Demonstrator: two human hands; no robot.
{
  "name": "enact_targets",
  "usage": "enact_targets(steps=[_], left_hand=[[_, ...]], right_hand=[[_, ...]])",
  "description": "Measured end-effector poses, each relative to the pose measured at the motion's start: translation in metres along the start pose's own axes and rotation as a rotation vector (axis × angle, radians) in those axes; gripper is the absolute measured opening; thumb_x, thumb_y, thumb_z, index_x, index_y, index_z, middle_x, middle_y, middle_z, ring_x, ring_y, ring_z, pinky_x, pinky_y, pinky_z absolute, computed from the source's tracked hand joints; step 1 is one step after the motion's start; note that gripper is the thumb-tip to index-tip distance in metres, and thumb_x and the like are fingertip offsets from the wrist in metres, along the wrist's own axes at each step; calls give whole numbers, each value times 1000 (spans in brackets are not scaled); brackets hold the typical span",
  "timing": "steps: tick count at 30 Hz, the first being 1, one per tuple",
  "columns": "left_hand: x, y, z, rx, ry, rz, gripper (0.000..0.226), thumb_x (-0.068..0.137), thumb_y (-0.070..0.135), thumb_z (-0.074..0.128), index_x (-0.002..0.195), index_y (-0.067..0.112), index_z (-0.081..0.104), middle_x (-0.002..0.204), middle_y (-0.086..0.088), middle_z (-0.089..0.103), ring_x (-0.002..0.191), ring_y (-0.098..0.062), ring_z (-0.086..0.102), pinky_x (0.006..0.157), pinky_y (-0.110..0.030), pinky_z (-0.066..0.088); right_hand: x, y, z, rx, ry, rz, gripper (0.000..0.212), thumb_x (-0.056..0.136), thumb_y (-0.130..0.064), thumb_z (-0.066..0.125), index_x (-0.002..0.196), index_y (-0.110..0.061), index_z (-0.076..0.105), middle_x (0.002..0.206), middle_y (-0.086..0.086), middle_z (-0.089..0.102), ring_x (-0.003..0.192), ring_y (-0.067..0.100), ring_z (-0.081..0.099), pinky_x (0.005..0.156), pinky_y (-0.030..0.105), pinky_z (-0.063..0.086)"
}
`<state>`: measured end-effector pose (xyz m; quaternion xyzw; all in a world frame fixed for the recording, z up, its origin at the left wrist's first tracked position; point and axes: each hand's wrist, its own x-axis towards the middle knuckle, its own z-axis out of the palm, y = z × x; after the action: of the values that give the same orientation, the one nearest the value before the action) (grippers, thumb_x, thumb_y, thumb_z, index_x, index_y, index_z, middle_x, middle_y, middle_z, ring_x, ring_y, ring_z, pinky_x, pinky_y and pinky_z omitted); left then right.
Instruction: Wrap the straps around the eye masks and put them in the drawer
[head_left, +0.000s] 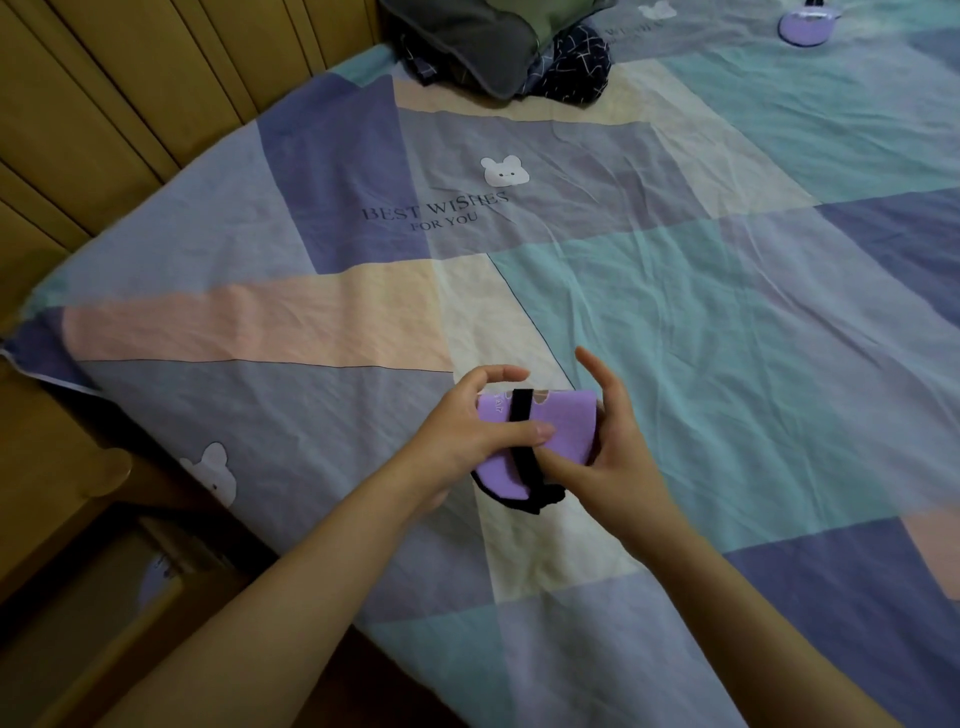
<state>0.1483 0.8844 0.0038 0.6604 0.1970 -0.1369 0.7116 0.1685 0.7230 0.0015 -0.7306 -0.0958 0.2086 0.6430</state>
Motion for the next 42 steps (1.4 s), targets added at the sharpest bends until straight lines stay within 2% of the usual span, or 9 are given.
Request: enact_targets(steps=[4,8,12,22,26,29,33,38,42], left_hand=[[-2,-2,-5,-60,49,-5,68,56,22,90,116,28,58,115,-12,66,94,-23,69,79,-35,58],[-2,2,-14,-140,20,-48,64,71,17,77,127,24,49,119,-10,63,96,-20,66,82,-32,57],[0,9,-21,-297,-91,-101,46,90,3,58,130,21,44,115,-7,66,99,-18,66,83,-29,54],[-10,4,-32,-269,-133,-106,55,73,12,52,125,28,49,119,-8,65,103,-23,64,96,-41,47],[-24,1,-39,-214,-96,-61,47,75,25,55,122,30,50,112,-4,68,100,-18,64,91,-36,47],[-36,-4,-57,-49,29,5,34,85,41,55,118,33,53,112,2,66,99,-11,63,86,-28,48],[-63,-25,-104,227,260,58,19,95,40,50,112,35,53,116,10,59,102,0,56,78,-15,40],[-128,-53,-178,585,445,-5,34,89,46,57,121,37,49,126,12,52,113,-4,51,93,-33,47],[-197,-61,-210,996,675,-86,46,91,46,52,134,33,40,137,11,44,123,-11,45,96,-33,42]], right_hand=[[0,-2,1,33,12,-81,87,75,-1,75,138,-39,27,123,-3,52,93,14,67,69,29,59],[0,-11,-8,-134,-47,-264,63,71,-3,80,119,-31,51,139,-10,37,97,16,64,65,23,56],[1,-18,-11,-319,-182,-420,44,73,-1,76,111,-18,64,139,-4,42,123,17,50,65,25,58],[3,-17,4,-125,-224,-163,32,78,-10,62,108,-18,70,130,-10,53,122,9,51,79,23,53],[3,-16,22,-273,-178,-203,33,72,-13,80,103,-21,71,126,-10,55,121,5,49,83,30,54],[4,-19,39,-310,-197,-212,36,70,-12,81,103,-22,71,124,-11,56,119,5,50,82,25,53],[1,-24,71,-337,-230,-214,35,71,-13,81,103,-23,71,124,-14,55,116,0,50,81,26,54],[0,-41,132,-346,-365,-241,38,72,-16,79,106,-29,68,124,-15,54,116,0,50,85,34,54],[-5,-49,193,-388,-503,-329,41,72,-17,79,108,-31,66,123,-13,54,114,-6,47,89,29,50]])
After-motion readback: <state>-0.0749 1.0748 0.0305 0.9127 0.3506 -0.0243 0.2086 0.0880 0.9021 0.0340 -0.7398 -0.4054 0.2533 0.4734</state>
